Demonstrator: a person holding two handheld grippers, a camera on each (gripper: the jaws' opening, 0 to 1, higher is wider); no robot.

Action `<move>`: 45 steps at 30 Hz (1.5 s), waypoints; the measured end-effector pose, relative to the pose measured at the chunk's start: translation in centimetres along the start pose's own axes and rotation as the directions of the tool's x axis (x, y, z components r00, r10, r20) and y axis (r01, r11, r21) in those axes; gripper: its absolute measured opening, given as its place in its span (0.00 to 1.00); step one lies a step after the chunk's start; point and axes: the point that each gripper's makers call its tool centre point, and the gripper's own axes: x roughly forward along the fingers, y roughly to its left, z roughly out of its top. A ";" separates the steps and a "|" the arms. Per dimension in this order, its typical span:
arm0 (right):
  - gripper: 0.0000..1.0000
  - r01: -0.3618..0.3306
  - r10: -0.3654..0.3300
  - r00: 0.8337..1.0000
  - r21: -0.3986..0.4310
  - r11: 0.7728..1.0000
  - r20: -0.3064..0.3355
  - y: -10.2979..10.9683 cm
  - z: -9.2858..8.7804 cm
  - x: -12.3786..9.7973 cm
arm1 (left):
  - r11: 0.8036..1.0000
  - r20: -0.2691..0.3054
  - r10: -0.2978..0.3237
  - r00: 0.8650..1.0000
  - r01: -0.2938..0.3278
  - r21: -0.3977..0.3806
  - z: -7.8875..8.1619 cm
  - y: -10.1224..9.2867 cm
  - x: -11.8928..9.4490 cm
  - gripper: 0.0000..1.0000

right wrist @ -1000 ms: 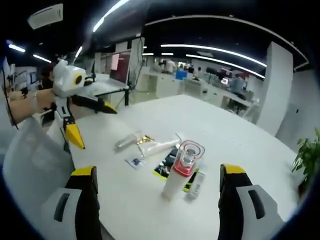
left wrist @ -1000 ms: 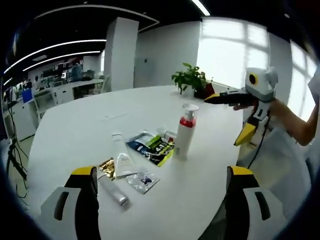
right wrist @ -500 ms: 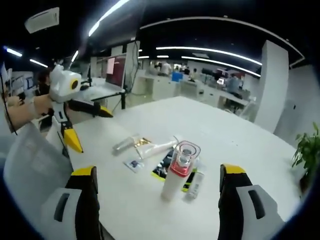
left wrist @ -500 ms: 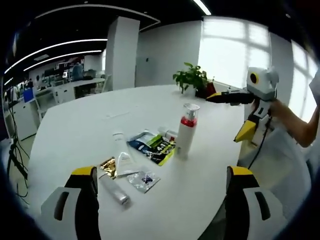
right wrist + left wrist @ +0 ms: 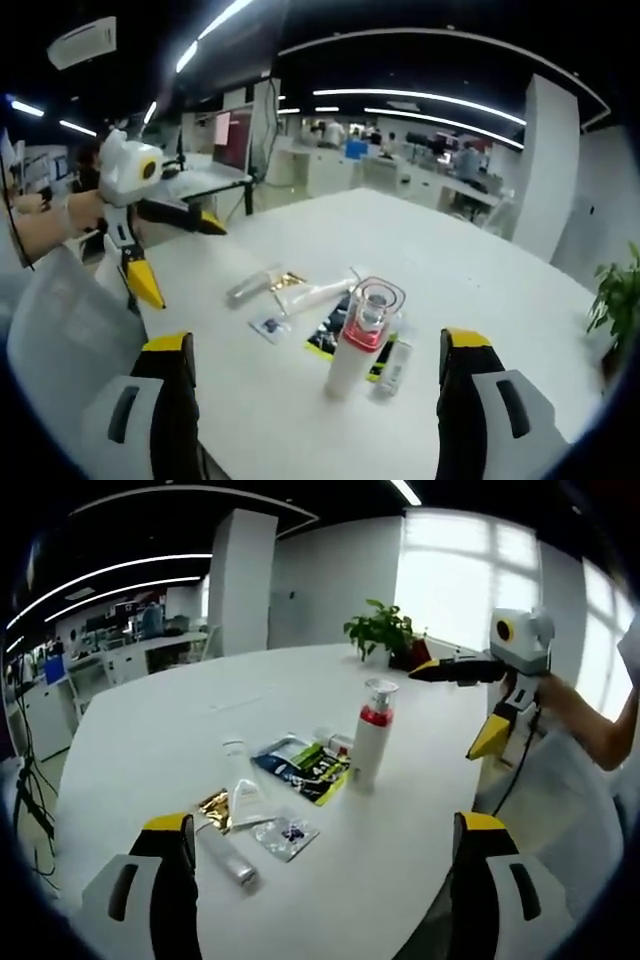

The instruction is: Arrange the skincare products in the storage area until every visible bottle or jar stands upright without overlapping.

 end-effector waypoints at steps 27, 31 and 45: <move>1.00 -0.062 0.064 0.998 -0.122 0.991 0.018 1.5 5.1 3.0 | 0.999 -0.032 0.025 0.999 -0.026 -0.031 -2.0 0.3 0.0 0.99; 0.99 -0.087 0.090 0.996 -0.133 0.987 0.021 2.2 5.8 4.1 | 0.999 -0.032 0.024 0.999 -0.025 -0.031 -2.1 0.3 -0.1 0.99; 0.97 -0.143 0.143 0.990 -0.170 0.975 -0.015 4.9 5.8 8.9 | 0.999 -0.025 0.023 0.999 -0.024 -0.045 -2.2 0.3 -0.4 0.98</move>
